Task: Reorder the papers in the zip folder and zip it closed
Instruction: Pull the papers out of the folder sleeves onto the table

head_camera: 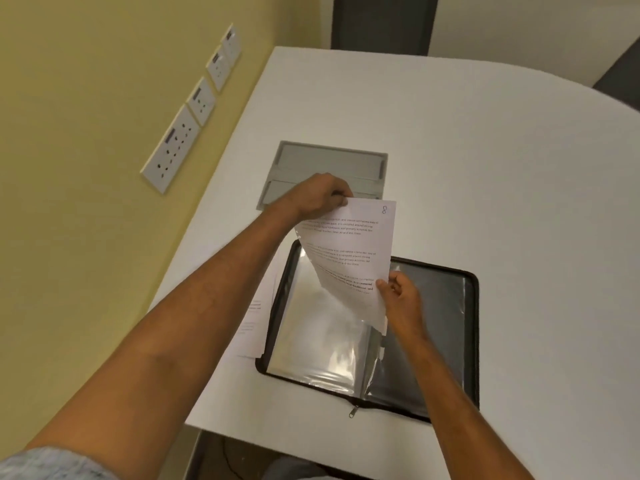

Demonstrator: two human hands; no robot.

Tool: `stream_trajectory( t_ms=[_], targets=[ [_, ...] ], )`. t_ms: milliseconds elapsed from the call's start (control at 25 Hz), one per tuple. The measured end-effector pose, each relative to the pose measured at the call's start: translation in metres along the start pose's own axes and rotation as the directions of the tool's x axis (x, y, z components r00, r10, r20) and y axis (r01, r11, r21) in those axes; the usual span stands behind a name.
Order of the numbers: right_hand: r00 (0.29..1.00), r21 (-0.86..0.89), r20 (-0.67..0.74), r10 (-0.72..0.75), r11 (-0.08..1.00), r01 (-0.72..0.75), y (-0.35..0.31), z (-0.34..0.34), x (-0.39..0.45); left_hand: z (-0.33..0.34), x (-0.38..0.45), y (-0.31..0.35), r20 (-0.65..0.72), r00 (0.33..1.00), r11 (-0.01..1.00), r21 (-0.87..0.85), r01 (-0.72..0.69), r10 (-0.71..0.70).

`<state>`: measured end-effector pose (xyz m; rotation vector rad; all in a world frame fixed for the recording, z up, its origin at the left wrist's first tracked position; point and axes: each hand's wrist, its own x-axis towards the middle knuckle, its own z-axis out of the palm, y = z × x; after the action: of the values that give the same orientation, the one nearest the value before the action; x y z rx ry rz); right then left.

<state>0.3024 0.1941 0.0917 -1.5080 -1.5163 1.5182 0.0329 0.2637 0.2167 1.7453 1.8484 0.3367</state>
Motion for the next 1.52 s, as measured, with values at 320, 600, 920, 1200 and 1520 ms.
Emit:
stream_trajectory(
  t_ms=[320,600,920,1200,1520],
  targets=[
    [0.985,0.143,0.070,0.160,0.975,-0.168,0.004,0.090,-0.026,0.036,-0.097,-0.141,-0.293,0.859,0.878,-0.371,0.302,-0.420],
    [0.933,0.331,0.087,0.349,0.873,-0.357,0.021,0.176,-0.033,0.124,-0.201,-0.225,0.177,0.701,0.232,-0.864,0.447,-0.691],
    [0.941,0.161,0.052,0.335,0.927,-0.339,0.039,0.238,-0.030,0.147,-0.231,-0.274,0.146,0.605,0.192,-0.868,0.458,-0.783],
    [0.953,0.004,0.165,0.253,0.966,-0.257,0.053,0.261,-0.021,0.161,-0.230,-0.313,-0.080,0.498,0.380,-0.752,0.539,-0.864],
    [0.934,-0.262,0.325,0.147,0.963,-0.061,0.059,0.284,-0.024,0.159,-0.226,-0.324,-0.253,0.480,0.528,-0.582,0.618,-0.840]
  ],
)
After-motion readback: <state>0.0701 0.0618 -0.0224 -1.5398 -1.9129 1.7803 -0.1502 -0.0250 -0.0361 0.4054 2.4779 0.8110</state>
